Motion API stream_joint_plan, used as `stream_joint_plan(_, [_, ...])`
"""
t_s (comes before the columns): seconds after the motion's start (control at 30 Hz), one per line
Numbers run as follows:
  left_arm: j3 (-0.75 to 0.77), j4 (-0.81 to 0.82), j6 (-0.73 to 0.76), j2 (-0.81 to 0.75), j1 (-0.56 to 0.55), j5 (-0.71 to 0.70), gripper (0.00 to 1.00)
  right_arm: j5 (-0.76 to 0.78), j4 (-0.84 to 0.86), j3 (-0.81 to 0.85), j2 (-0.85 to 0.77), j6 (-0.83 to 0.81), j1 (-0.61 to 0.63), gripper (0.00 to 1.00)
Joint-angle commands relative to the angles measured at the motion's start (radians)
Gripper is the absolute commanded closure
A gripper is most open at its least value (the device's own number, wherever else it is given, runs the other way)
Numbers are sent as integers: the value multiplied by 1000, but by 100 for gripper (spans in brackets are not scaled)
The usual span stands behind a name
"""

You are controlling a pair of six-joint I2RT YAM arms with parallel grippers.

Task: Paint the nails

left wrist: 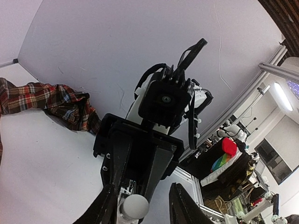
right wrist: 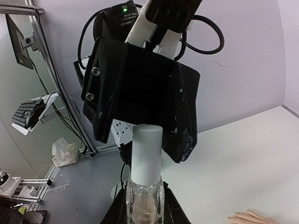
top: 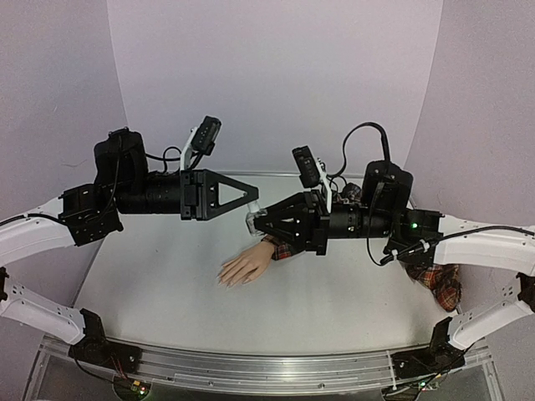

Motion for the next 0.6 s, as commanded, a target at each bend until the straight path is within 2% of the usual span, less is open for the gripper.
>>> stream_joint_plan(0.0, [19,22,20,9,6,25,62,53,66,54,9,-10,-3,100])
stream_joint_plan(0.1, [27,3,29,12,6,23,64,79,68,54,10,-15,-4,100])
stream_joint_plan(0.27, [59,-56,51,23,5,-15,76,132,70,49,5,-29,-3,100])
stream_joint_plan(0.33, [75,-109,60,30,5,-63,86,184,71,44,1,-38,-3,100])
stream_joint_plan(0.37, [87,-132,61,34,4,-100,96,235,66,42,0,-48,2,100])
stream_joint_plan(0.43, [114,-189,50,50,3,-225,100,512,-2,62,8,-122,61,100])
stream_joint_plan(0.5, [161,-282,14,76,1,-393,100,936,-76,130,58,-301,168,100])
stream_joint_plan(0.57, [211,-388,-50,115,-1,-560,100,1379,-44,207,178,-455,255,100])
